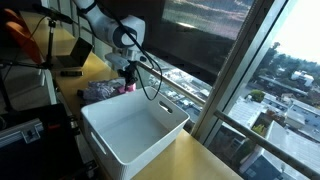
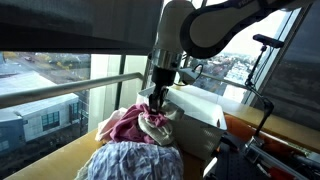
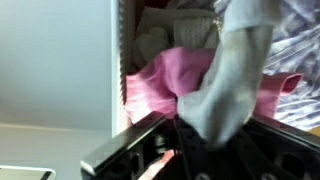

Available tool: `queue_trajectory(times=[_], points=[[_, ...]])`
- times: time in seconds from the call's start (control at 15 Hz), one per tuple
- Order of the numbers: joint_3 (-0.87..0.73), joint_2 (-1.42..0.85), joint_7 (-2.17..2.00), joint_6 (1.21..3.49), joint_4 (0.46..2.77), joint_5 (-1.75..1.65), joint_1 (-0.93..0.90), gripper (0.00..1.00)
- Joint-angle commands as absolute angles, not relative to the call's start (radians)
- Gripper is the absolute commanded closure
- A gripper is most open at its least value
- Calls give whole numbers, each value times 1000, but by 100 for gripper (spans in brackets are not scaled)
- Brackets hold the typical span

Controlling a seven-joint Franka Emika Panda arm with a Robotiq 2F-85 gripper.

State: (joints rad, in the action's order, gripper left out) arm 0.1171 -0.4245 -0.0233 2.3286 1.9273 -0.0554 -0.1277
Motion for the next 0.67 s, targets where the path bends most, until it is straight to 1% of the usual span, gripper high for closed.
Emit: queue_trajectory(times=[0.0,0.27,0.6], points=[[104,-204,-22,2269,2039,-75,-133,97],[111,-26,-1,2199,2038,-64,-123,96],[87,149,52,2135,1960,-48,-93,96]])
